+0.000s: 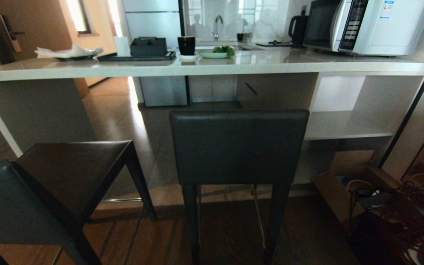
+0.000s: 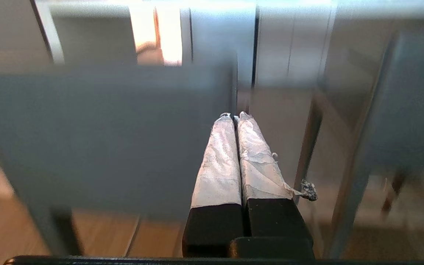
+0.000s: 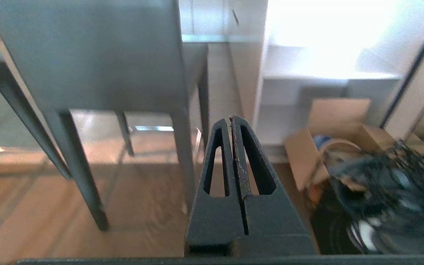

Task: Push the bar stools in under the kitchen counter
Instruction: Push the gray chair back under the dining table

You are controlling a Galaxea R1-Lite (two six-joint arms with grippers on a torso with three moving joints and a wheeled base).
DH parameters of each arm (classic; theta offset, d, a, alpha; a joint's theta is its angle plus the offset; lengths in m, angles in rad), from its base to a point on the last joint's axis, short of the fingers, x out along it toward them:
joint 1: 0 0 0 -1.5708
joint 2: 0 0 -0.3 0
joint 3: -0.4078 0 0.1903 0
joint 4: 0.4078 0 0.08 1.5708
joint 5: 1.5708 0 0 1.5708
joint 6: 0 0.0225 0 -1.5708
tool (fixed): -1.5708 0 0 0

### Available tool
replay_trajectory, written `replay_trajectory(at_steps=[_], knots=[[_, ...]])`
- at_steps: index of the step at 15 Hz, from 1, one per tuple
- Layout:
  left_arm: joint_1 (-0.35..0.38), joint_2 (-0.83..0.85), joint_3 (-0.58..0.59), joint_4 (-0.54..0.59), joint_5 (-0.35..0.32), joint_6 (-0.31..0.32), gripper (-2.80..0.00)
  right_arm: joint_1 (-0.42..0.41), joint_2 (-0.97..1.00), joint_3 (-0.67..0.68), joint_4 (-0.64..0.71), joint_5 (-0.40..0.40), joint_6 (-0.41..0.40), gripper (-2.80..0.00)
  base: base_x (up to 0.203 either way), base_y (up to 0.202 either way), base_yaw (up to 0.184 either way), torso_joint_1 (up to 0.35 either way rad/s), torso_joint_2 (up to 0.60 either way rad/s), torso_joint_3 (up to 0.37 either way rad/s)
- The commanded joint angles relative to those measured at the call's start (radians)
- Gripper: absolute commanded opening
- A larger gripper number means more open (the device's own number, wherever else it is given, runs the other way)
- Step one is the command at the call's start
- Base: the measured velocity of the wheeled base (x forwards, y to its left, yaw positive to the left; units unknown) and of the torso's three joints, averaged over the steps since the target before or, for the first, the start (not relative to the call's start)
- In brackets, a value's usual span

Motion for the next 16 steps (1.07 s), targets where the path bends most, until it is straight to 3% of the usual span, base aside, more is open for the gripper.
replay_trajectory(at_steps=[1, 4, 6, 7, 9, 13, 16], knots=[[0.006, -0.173, 0.095, 0.047, -0.026, 0.008, -2.8, -0.003, -0.129, 0.078, 0.006, -0.027, -0.003, -2.8, 0.0, 0.0, 0.0, 0.0, 0.0, 0.0], [0.007, -0.23, 0.15, 0.195, -0.158, 0.035, -2.8, -0.005, -0.123, 0.256, -0.11, -0.049, -0.015, -2.8, 0.0, 0.0, 0.0, 0.0, 0.0, 0.0], [0.006, -0.228, 0.152, 0.299, -0.155, 0.041, -2.8, -0.005, -0.123, 0.412, -0.275, -0.061, -0.063, -2.8, 0.0, 0.0, 0.0, 0.0, 0.0, 0.0], [0.006, -0.228, 0.152, 0.294, -0.154, 0.017, -2.8, -0.005, -0.123, 0.442, -0.3, -0.067, -0.072, -2.8, 0.0, 0.0, 0.0, 0.0, 0.0, 0.0], [0.007, -0.228, 0.152, 0.293, -0.163, 0.038, -2.8, -0.005, -0.122, 0.435, -0.274, -0.056, -0.069, -2.8, 0.0, 0.0, 0.0, 0.0, 0.0, 0.0], [0.007, -0.228, 0.152, 0.292, -0.139, -0.036, -2.8, -0.005, -0.122, 0.435, -0.241, -0.05, -0.055, -2.8, 0.0, 0.0, 0.0, 0.0, 0.0, 0.0], [0.007, -0.228, 0.152, 0.293, -0.145, -0.002, -2.8, -0.005, -0.122, 0.435, -0.241, -0.05, -0.057, -2.8, 0.0, 0.0, 0.0, 0.0, 0.0, 0.0]])
